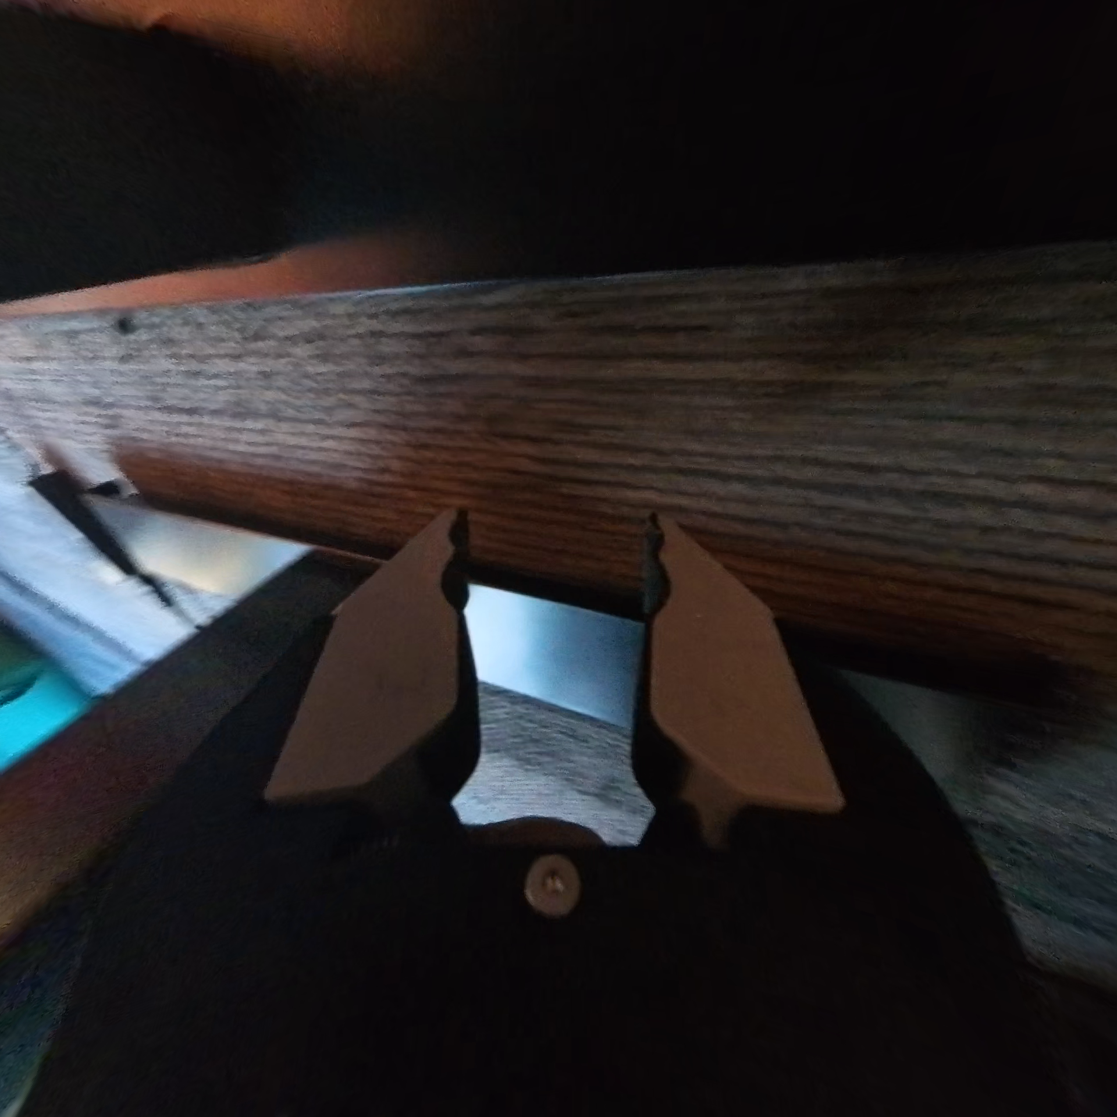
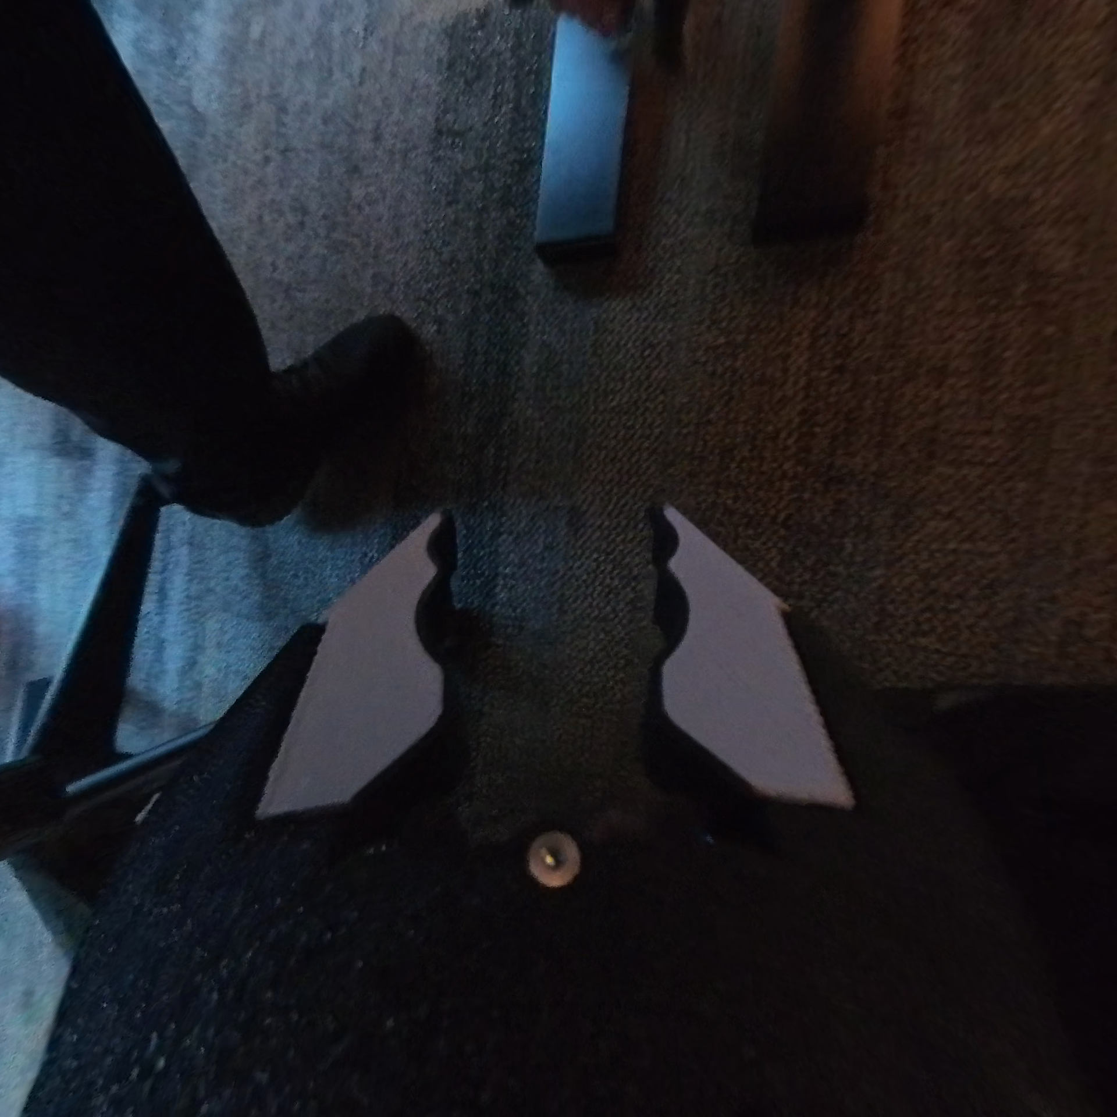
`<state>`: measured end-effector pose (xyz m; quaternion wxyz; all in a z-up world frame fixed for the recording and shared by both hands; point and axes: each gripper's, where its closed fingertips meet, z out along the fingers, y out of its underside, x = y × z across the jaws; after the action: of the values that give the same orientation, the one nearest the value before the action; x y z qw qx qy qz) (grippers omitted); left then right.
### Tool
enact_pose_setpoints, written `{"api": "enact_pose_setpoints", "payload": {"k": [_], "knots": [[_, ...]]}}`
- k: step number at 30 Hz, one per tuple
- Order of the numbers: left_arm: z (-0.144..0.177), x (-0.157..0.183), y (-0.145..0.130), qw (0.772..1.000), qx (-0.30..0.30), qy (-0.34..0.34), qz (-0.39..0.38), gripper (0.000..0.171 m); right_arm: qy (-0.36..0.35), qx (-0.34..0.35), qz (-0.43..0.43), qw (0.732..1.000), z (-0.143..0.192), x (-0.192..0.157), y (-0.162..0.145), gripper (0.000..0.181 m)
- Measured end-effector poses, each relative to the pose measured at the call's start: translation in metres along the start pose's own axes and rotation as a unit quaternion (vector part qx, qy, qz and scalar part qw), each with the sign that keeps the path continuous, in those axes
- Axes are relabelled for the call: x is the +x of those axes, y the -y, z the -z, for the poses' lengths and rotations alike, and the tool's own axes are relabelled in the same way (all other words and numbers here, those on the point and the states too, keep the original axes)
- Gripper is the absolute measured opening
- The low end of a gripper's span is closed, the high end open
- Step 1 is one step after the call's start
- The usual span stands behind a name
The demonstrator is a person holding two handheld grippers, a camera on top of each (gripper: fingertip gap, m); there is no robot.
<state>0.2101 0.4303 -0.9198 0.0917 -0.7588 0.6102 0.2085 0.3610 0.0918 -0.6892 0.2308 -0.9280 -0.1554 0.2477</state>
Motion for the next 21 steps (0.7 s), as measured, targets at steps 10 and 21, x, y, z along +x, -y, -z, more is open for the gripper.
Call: {"api": "enact_pose_setpoints", "payload": {"k": [10, 21], "knots": [[0.221, 0.120, 0.094, 0.980, 0.169, -0.039, -0.095, 0.051, -0.243, -0.023, 0.110, 0.964, 0.136, 0.009, 0.042, 0.053], [0.465, 0.177, 0.030, 0.919, 0.343, -0.162, 0.105, 0.060, -0.365, 0.175, -0.088, 0.910, 0.258, -0.092, 0.033, 0.043]]}}
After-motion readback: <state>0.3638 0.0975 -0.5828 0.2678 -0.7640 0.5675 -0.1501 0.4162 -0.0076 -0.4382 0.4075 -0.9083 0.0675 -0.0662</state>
